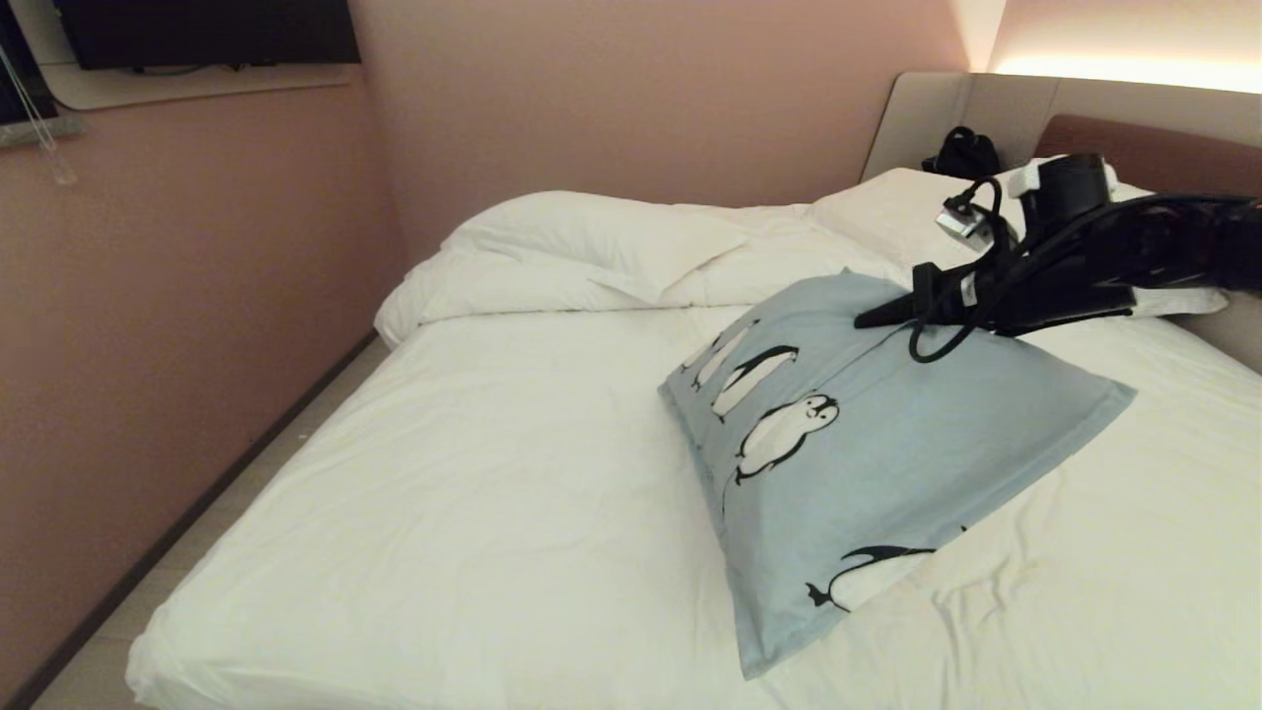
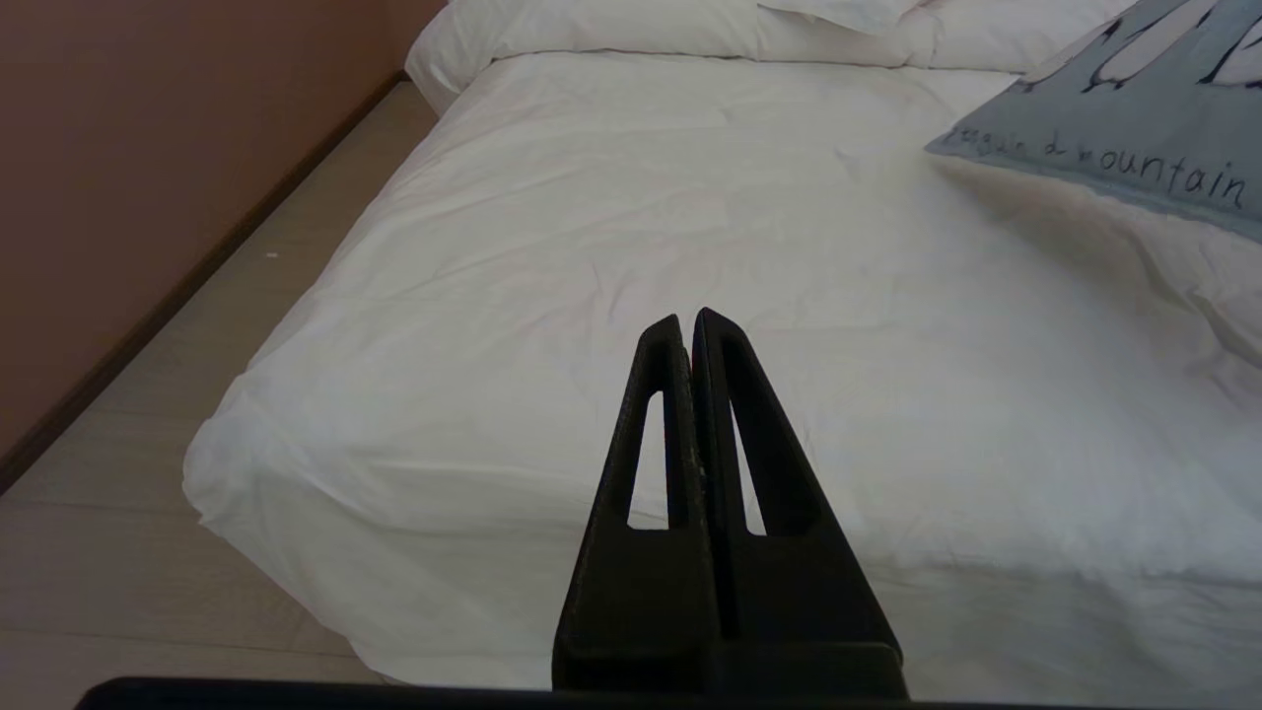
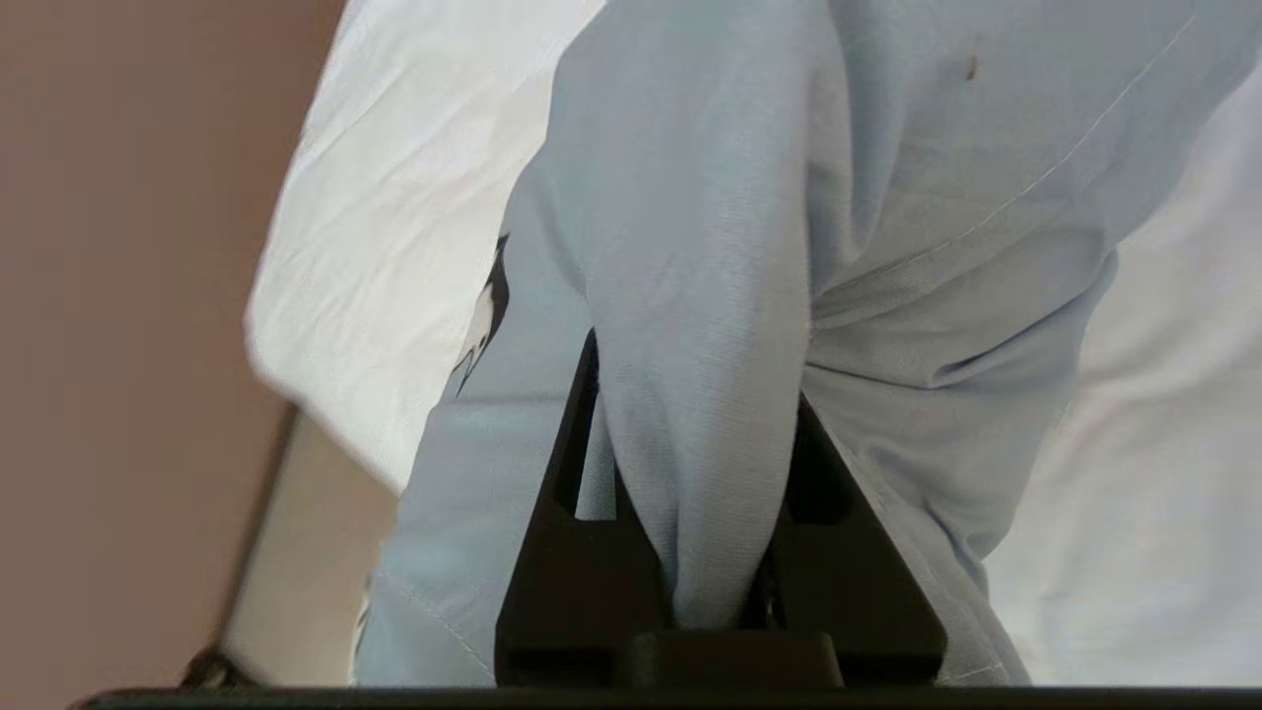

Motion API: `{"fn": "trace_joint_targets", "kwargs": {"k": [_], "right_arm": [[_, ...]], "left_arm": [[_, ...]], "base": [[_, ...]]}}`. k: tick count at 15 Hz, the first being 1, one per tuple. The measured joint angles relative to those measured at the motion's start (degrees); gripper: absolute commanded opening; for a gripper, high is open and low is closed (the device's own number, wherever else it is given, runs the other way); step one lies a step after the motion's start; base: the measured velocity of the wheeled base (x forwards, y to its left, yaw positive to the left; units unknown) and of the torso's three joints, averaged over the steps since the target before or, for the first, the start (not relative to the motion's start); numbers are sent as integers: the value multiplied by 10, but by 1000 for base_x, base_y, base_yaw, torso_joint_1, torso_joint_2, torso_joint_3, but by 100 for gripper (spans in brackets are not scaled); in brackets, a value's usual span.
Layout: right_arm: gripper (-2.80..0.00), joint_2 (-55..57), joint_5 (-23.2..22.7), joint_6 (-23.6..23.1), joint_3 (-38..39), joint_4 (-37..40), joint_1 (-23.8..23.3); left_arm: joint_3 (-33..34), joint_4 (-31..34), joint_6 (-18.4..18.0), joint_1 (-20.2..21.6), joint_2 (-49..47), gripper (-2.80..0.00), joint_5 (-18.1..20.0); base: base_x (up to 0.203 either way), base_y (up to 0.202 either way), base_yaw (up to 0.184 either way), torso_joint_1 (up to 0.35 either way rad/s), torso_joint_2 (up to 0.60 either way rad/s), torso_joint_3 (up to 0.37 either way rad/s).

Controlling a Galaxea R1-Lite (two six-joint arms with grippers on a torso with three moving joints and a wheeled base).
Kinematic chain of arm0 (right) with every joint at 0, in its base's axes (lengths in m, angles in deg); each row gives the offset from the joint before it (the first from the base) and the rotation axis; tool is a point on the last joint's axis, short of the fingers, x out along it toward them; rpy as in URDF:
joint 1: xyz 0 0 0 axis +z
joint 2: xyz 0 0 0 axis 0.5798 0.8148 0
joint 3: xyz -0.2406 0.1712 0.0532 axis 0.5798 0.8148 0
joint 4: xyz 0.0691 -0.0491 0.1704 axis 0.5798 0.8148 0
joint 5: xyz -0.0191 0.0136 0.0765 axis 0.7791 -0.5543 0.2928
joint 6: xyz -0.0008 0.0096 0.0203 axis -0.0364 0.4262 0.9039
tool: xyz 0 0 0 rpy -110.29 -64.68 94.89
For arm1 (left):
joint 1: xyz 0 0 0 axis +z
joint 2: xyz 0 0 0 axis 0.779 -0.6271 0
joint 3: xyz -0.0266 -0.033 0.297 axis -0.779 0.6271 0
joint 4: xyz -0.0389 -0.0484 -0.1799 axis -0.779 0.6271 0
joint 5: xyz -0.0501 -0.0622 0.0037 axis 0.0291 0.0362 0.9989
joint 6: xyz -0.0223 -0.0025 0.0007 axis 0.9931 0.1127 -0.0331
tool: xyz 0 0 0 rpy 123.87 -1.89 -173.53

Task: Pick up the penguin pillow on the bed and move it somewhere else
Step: Pick up the pillow, then move to the head of the bed

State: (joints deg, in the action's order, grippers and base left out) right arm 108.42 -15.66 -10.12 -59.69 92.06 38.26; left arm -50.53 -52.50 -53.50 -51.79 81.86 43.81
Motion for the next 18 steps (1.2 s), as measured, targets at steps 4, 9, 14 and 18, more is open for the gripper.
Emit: {"fn": "trace_joint_targets", "kwargs": {"k": [4, 9, 14, 18], "right_arm": [[-280, -53, 72, -8, -2, 11, -9], [-280, -101, 163, -18, -2, 19, -10], [-280, -152, 262, -37, 6, 38, -10], [-280, -186, 316, -49, 15, 68, -10]], "left_arm": [[0, 0, 0, 0, 0, -280, 0], [0, 0, 0, 0, 0, -280, 0], [0, 0, 0, 0, 0, -280, 0], [0, 0, 0, 0, 0, -280, 0]], "base": [[0, 0, 0, 0, 0, 0], [0, 0, 0, 0, 0, 0], [0, 0, 0, 0, 0, 0], [0, 0, 0, 0, 0, 0]]}}
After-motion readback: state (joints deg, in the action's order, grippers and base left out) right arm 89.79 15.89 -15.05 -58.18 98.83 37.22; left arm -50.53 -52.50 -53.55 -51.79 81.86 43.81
